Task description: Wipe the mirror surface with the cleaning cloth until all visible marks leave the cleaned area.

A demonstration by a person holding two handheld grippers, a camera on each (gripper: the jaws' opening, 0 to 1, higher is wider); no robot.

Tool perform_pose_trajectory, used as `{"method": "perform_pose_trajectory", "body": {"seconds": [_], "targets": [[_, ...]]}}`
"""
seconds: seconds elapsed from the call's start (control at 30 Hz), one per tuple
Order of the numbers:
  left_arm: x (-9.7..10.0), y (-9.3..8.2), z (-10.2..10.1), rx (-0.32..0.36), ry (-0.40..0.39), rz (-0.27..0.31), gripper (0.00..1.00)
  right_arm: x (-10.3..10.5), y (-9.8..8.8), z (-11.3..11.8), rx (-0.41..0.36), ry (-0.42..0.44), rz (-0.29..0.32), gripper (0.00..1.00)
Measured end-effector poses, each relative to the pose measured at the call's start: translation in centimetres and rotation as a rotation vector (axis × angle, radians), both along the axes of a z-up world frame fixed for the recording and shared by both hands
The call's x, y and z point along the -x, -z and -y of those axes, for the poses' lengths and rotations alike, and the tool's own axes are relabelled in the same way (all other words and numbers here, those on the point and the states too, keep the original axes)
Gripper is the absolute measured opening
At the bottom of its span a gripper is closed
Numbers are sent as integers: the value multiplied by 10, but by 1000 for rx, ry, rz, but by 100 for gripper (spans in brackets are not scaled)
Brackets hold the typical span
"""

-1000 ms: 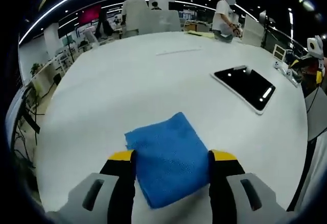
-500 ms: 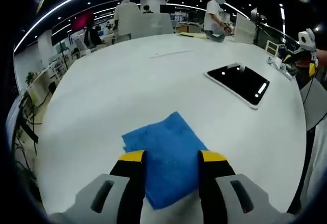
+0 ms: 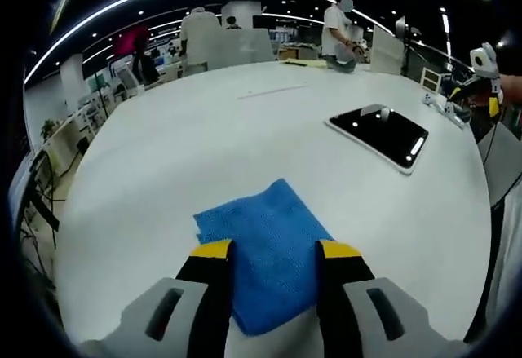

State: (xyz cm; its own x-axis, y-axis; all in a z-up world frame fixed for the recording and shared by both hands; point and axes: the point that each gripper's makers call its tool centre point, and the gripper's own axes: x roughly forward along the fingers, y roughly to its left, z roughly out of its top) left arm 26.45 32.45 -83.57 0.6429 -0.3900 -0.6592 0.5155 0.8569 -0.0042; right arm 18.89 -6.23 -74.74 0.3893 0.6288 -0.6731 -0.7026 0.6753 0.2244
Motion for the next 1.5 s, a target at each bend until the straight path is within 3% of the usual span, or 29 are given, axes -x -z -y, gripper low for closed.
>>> {"method": "perform_pose_trajectory", "body": {"seconds": [0.2,0.6,0.8,0.9,1.0,1.17,1.23,1.5], "targets": [[-3,1,-2,1,-49,-5,34,-1,-1,0,-1,1,15,85],[-19,3,-7,-45,-136,-24,7,-7,-3,1,33,-29,58,92],[-19,5,-6,-82,-137,-35,5,-11,3,-2,62,-41,65,94],[-19,7,-9,-59,-178,-51,5,-14,6,-2,65,-45,70,96],[-19,7,-8,-95,-180,-60,5,-18,11,-2,76,-64,87,99],[-17,8,-9,-100,-251,-117,4,-19,8,0,77,-118,133,100],[-18,8,-8,-110,-266,-119,4,-21,5,1,62,-149,160,100],[-14,8,-7,-100,-365,-111,4,-30,7,20,69,-158,168,100]]}}
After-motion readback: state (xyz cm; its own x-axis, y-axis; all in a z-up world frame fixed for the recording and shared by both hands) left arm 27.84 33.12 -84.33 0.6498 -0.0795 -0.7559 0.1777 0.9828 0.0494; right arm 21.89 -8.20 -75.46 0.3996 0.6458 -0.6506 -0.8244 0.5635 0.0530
